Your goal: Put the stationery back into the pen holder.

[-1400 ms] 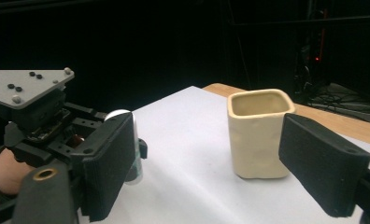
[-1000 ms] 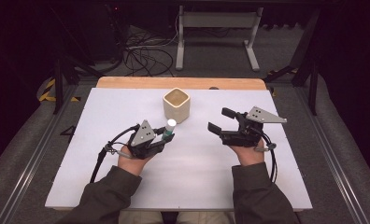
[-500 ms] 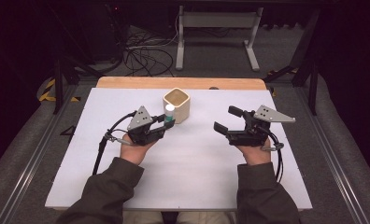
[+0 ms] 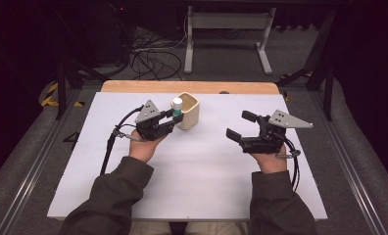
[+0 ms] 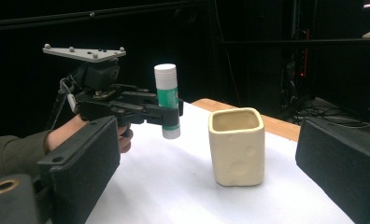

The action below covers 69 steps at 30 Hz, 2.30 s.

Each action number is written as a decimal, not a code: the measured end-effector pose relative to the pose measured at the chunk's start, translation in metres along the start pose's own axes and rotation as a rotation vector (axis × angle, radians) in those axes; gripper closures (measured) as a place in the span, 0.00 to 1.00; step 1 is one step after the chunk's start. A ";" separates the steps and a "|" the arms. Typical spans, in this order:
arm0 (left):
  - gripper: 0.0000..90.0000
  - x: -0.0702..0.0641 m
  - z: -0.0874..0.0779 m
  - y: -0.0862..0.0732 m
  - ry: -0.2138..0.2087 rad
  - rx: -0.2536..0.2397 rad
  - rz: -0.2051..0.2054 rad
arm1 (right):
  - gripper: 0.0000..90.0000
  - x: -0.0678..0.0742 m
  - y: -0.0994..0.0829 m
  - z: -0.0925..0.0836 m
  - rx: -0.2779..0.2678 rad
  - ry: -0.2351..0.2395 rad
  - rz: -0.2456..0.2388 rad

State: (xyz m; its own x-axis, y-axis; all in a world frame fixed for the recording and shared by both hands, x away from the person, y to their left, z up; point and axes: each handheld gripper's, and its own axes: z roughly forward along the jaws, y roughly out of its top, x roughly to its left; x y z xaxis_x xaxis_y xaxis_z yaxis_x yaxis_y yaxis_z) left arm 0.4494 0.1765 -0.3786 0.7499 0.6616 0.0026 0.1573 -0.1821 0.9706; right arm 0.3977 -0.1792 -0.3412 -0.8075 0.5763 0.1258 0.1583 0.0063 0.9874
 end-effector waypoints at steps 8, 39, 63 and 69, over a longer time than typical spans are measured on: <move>0.73 0.010 0.010 0.006 0.041 -0.033 -0.018 | 0.08 -0.001 0.001 -0.001 -0.004 -0.006 -0.002; 0.72 0.032 0.049 0.017 0.126 -0.121 -0.108 | 0.08 -0.007 0.004 -0.011 -0.023 -0.020 0.001; 0.71 0.042 0.078 -0.009 0.197 -0.052 -0.152 | 0.09 -0.008 0.004 -0.013 -0.024 -0.011 0.005; 0.71 0.040 0.084 -0.015 0.194 -0.024 -0.148 | 0.09 -0.008 0.004 -0.014 -0.022 -0.010 0.007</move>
State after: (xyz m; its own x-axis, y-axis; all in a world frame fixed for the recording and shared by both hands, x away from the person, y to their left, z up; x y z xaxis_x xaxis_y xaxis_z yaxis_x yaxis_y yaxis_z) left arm 0.5306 0.1448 -0.4129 0.5822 0.8073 -0.0963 0.2397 -0.0572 0.9692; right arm 0.3972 -0.1950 -0.3372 -0.8007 0.5845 0.1317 0.1514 -0.0153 0.9884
